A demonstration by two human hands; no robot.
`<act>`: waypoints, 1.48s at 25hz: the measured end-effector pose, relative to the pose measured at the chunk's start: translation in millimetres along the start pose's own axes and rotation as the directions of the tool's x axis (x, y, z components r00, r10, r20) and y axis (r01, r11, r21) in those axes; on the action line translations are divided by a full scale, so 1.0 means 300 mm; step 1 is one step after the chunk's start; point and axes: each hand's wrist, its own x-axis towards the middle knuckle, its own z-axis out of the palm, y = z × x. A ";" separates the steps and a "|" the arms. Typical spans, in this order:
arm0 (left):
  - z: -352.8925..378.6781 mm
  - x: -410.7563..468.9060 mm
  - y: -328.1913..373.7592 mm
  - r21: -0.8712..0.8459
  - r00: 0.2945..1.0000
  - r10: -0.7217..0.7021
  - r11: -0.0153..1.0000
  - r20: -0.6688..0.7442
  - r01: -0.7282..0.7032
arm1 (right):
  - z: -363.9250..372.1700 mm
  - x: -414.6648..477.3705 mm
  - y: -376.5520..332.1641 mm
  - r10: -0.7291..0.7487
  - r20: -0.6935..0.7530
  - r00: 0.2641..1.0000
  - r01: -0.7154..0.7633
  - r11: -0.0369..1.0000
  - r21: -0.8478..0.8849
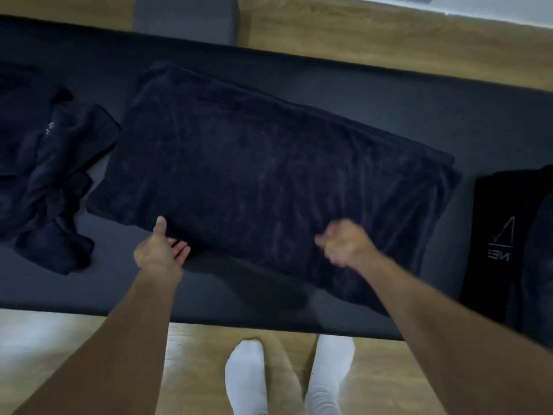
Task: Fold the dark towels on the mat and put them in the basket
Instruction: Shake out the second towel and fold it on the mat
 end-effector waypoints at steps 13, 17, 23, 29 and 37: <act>0.281 0.191 0.447 -0.120 0.915 0.323 0.946 0.242 -0.302 | -0.355 0.416 -0.231 -0.175 -0.577 0.797 0.169 0.983 -0.065; 0.496 -0.012 0.424 -0.031 0.835 0.280 0.953 0.473 -0.301 | -0.401 0.342 0.005 -0.011 -0.587 0.810 0.052 0.997 0.052; 0.384 -0.199 -0.189 0.407 0.949 -0.108 0.913 0.296 -0.023 | -0.390 0.126 0.243 0.095 -0.293 0.951 -0.160 0.966 -0.205; 0.203 -0.240 -0.329 0.477 0.947 0.267 0.818 0.178 -0.321 | -0.253 0.018 0.354 0.109 -0.082 0.991 -0.112 0.993 -0.040; -0.245 -0.204 -0.375 0.735 0.965 0.001 0.647 0.263 -0.201 | 0.164 -0.202 0.375 0.203 0.136 0.970 -0.241 0.887 0.394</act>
